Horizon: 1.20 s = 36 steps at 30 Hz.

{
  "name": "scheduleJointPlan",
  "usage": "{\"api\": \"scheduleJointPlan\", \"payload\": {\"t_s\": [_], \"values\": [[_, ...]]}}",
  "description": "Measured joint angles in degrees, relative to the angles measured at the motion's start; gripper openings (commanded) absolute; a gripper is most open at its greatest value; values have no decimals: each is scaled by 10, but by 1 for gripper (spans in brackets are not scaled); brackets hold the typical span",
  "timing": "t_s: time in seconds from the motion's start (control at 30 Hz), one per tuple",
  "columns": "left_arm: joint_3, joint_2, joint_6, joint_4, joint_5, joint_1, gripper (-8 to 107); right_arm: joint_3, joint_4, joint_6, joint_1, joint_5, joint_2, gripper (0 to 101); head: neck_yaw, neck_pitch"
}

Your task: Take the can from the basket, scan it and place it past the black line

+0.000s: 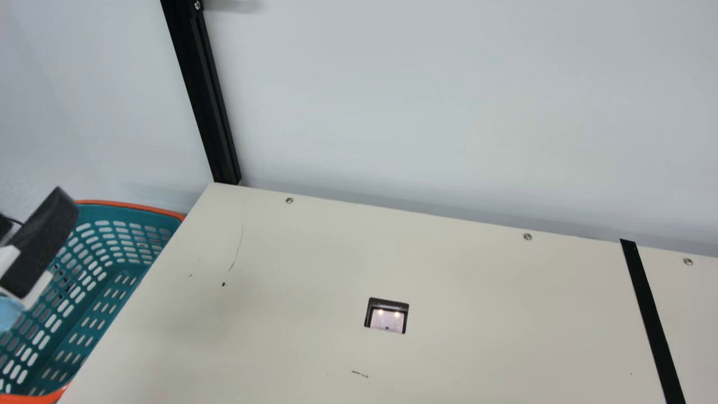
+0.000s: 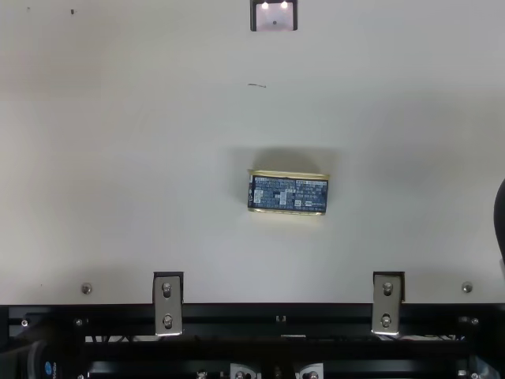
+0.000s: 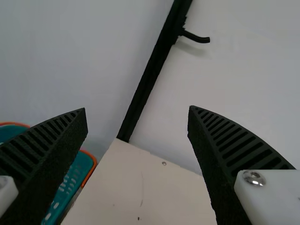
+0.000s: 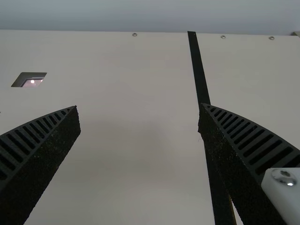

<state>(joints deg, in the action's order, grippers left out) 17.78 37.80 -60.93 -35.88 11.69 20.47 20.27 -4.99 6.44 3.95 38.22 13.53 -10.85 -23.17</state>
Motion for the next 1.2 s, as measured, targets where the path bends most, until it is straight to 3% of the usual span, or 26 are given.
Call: {"api": "scheduleJointPlan", "payload": {"t_s": [0.3, 0.6, 0.97, 1.2], "values": [[-14, -32, 71, 120, -117, -40, 90, 0, 0, 0, 0, 0, 0, 101, 0, 3], [-14, -32, 78, 129, -121, -40, 90, 4, 1, -1, -5, -2, 7, 101, 0, 0], [-14, -32, 78, 129, -121, -40, 90, 63, 25, 21, -72, -70, 118, 101, 0, 0], [-14, -32, 78, 129, -121, -40, 90, 124, 23, 62, -138, -79, 214, 101, 0, 0]]}}
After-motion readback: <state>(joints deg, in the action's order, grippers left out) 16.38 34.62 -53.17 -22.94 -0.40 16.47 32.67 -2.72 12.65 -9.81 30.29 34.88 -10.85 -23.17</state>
